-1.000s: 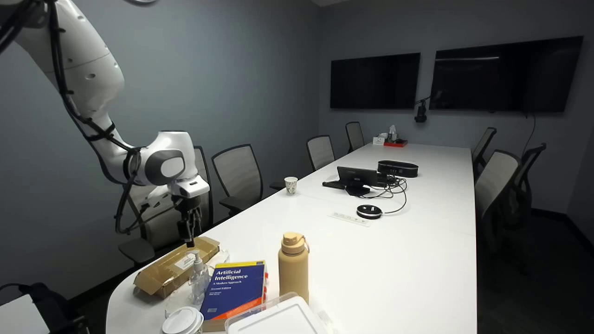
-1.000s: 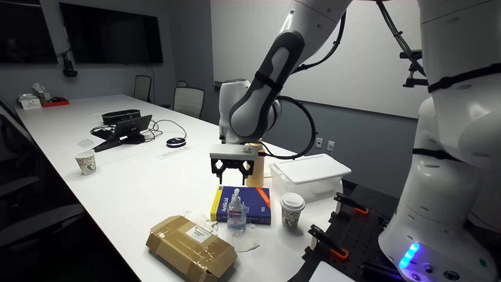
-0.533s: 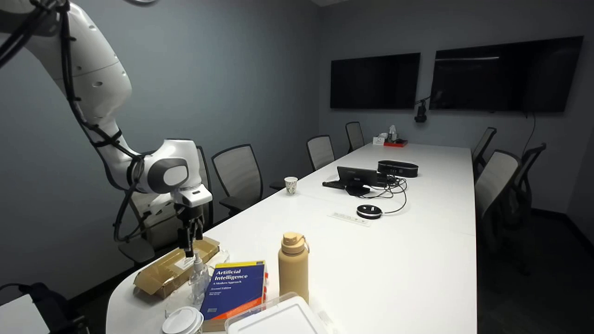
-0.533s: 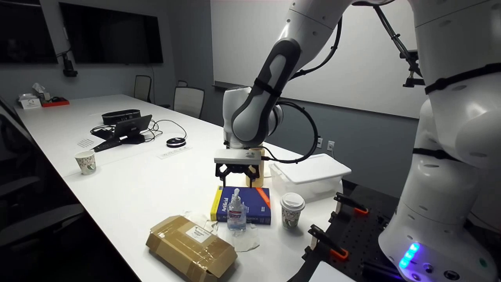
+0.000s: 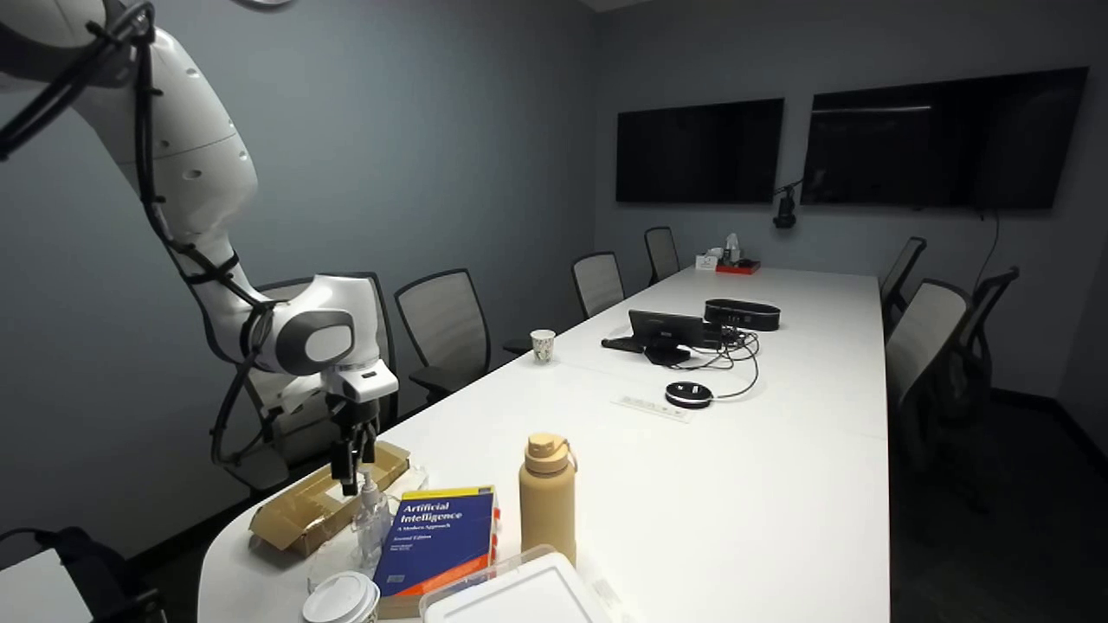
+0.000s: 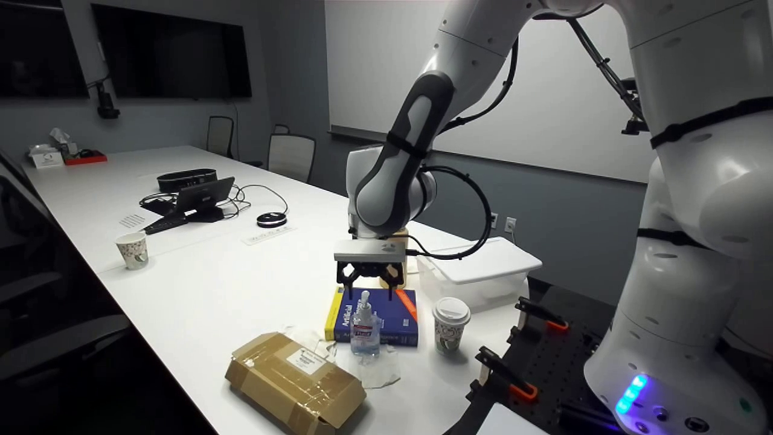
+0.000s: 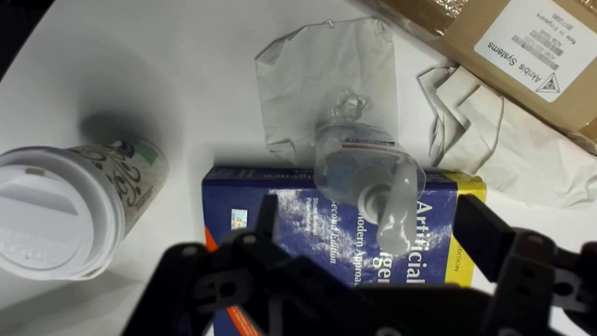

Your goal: Push the pump of the clear bottle and move forward

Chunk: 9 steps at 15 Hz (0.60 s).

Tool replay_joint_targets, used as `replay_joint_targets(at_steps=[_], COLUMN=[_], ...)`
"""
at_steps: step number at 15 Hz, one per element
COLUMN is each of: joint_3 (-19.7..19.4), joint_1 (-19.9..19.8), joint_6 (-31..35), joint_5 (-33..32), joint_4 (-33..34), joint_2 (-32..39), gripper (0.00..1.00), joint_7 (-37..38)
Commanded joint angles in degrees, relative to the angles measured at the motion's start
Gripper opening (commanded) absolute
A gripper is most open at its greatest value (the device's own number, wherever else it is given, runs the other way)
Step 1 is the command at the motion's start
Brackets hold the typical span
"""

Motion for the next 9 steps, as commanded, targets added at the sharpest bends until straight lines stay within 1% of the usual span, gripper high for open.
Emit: replay_joint_targets(at_steps=[1,3,8,9], joint_3=[0.6,0.1,0.0,0.0], joint_1=[-0.4,0.1,0.3,0.3], joint_6=[-0.8,-0.7,-0.7,-0.7], joint_5=[2.0,1.7,1.6,1.6], joint_4=[1.0,1.0,1.1,1.2], joint_2=[0.5,0.7,0.7,0.7], gripper=[0.66,0.51,0.11,0.05], joint_7=[-2.0,-1.5,-1.4,-1.3])
